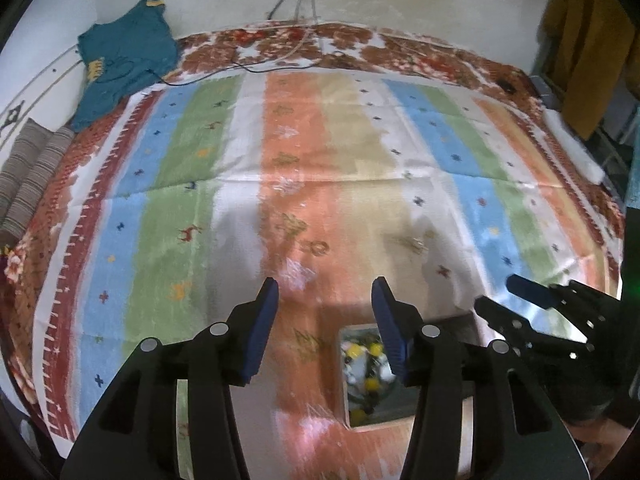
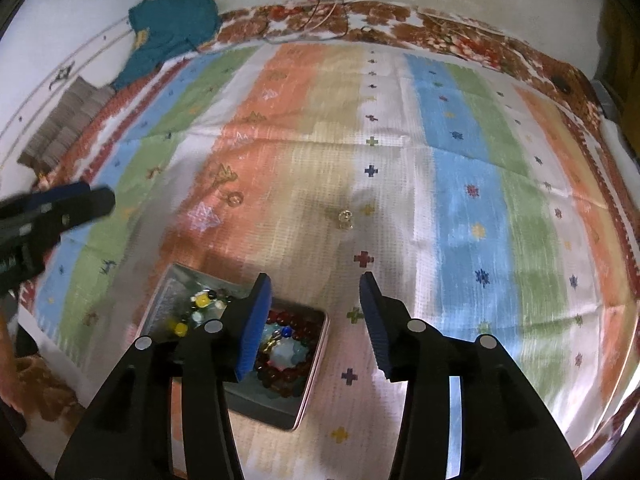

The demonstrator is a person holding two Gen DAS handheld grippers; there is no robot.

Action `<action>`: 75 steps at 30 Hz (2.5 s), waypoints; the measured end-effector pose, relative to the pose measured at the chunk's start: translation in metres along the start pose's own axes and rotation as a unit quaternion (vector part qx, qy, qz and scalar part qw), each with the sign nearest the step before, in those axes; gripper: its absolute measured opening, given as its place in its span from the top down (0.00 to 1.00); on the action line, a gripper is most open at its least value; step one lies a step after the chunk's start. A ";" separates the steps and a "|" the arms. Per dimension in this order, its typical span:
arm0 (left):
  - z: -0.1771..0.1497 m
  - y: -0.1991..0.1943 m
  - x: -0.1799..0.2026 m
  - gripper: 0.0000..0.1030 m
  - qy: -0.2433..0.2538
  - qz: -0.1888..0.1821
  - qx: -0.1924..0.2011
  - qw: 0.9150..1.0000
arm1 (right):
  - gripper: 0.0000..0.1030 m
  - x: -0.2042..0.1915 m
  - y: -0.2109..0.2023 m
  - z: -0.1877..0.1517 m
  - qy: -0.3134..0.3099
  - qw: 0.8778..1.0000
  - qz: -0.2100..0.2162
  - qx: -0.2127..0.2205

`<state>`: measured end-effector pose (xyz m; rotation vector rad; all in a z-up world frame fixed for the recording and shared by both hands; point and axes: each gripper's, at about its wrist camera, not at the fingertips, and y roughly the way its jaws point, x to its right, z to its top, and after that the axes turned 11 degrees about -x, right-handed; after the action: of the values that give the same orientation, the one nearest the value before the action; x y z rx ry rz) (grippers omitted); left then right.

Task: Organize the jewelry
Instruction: 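Move both tools toward the brass ring and the gold charm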

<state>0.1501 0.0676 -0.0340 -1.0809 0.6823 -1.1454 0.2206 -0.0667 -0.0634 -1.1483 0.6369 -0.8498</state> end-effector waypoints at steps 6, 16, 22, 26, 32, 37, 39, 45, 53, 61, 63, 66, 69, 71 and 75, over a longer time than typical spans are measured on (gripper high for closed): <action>0.018 0.032 -0.011 0.50 -0.025 -0.011 -0.037 0.999 | 0.55 0.004 0.023 0.018 0.004 1.000 -0.009 -0.022; 0.038 0.062 -0.005 0.50 -0.010 0.011 -0.056 0.998 | 0.55 0.008 0.040 0.035 0.008 0.999 -0.006 -0.038; 0.046 0.077 -0.007 0.50 -0.008 0.015 -0.066 0.998 | 0.55 0.011 0.050 0.041 0.012 0.999 -0.007 -0.044; 0.050 0.085 -0.004 0.50 0.001 0.010 -0.073 0.997 | 0.55 0.010 0.056 0.046 0.008 0.999 -0.012 -0.047; 0.055 0.099 -0.004 0.50 0.005 0.011 -0.088 0.996 | 0.55 0.014 0.067 0.051 0.014 0.998 -0.011 -0.058; 0.062 0.105 -0.005 0.50 0.006 0.012 -0.092 0.996 | 0.55 0.013 0.071 0.055 0.012 0.998 -0.012 -0.059; 0.064 0.108 -0.005 0.50 0.007 0.012 -0.096 0.995 | 0.55 0.015 0.074 0.057 0.015 0.998 -0.013 -0.061; 0.069 0.120 -0.003 0.50 0.015 0.011 -0.105 0.994 | 0.55 0.019 0.086 0.061 0.019 0.997 -0.014 -0.073; 0.075 0.143 -0.009 0.50 0.012 0.014 -0.134 0.991 | 0.55 0.026 0.101 0.068 0.027 0.995 -0.010 -0.092; 0.080 0.156 -0.009 0.51 0.013 0.004 -0.145 0.989 | 0.55 0.025 0.109 0.075 0.024 0.995 -0.011 -0.098; 0.081 0.159 -0.009 0.55 0.012 0.002 -0.150 0.989 | 0.55 0.024 0.112 0.076 0.023 0.995 -0.013 -0.100; 0.081 0.165 -0.013 0.61 0.002 -0.013 -0.162 0.987 | 0.55 0.023 0.115 0.077 0.020 0.994 -0.015 -0.105; 0.080 0.170 -0.014 0.61 0.003 -0.008 -0.167 0.986 | 0.56 0.022 0.119 0.080 0.019 0.994 -0.018 -0.108; 0.081 0.171 -0.015 0.62 0.002 -0.011 -0.168 0.986 | 0.58 0.022 0.123 0.081 0.019 0.994 -0.019 -0.110; 0.084 0.173 -0.012 0.64 0.007 -0.017 -0.168 0.986 | 0.62 0.023 0.131 0.083 0.018 0.993 -0.020 -0.118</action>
<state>0.2841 0.1123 -0.1646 -1.3742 0.8928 -1.0901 0.3318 -0.0208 -0.1638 -1.3652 0.7607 -0.8475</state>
